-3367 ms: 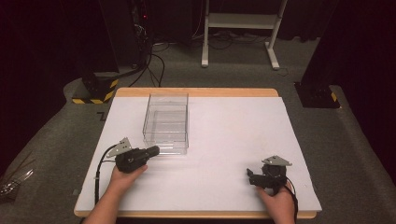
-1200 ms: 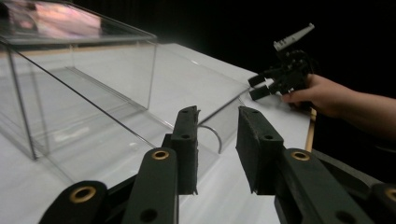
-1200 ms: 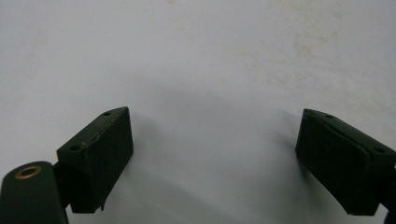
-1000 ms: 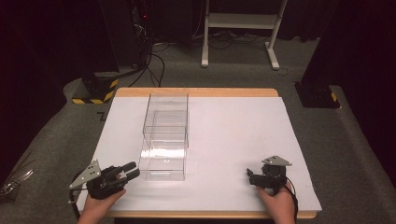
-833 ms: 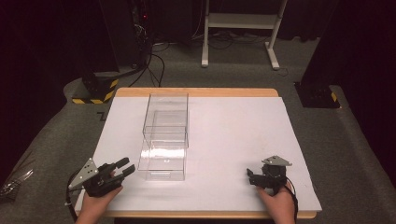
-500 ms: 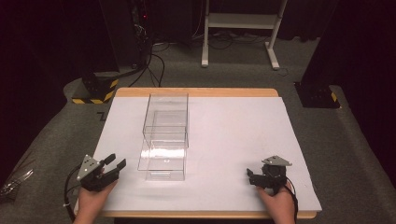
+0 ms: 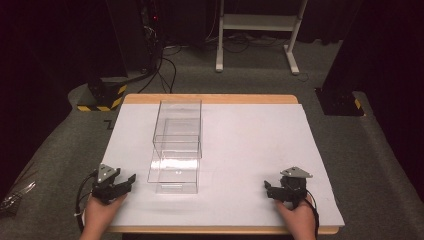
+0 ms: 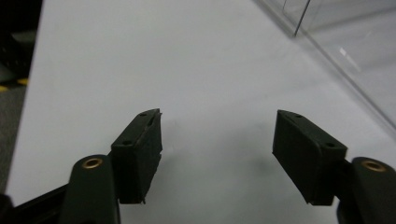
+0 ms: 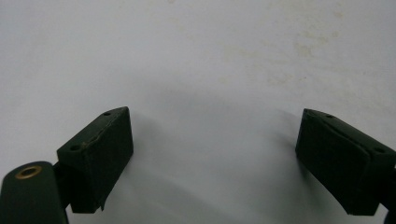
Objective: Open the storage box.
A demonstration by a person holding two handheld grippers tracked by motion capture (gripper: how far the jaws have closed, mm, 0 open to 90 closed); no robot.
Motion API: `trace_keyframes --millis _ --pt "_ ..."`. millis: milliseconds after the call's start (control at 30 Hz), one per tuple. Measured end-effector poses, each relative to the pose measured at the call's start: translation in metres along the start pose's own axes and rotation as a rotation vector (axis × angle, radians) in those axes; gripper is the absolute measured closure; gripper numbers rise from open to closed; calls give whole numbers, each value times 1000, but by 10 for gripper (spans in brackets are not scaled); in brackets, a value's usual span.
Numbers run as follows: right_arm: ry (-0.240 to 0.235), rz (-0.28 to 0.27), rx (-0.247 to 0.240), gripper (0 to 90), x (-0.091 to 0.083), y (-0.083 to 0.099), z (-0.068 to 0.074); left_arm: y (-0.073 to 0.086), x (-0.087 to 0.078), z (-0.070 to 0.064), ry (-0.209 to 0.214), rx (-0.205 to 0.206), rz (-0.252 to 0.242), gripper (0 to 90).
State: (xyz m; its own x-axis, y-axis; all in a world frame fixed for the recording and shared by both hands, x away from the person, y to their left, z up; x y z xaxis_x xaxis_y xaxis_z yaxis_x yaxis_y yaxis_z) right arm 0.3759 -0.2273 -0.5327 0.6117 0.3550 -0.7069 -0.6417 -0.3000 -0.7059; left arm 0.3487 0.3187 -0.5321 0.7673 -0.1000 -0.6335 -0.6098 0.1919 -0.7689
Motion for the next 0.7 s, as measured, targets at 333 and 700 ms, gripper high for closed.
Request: trace_keyframes --millis 333,700 --pt "0 0 -2 111 0 0 0 0 3 -2 -1 -3 29 308" --pt "-2 -1 -1 111 0 0 0 0 3 -2 5 -5 30 299"
Point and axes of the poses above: each handheld gripper's, and its own axes: x roughly forward along the jaws, y roughly out of its underside, z roughly to its left, the point moved 4 cm from there along x, roughly forward along the jaws, and after that the axes turned 6 degrees about -y, right-handed, at the moved point
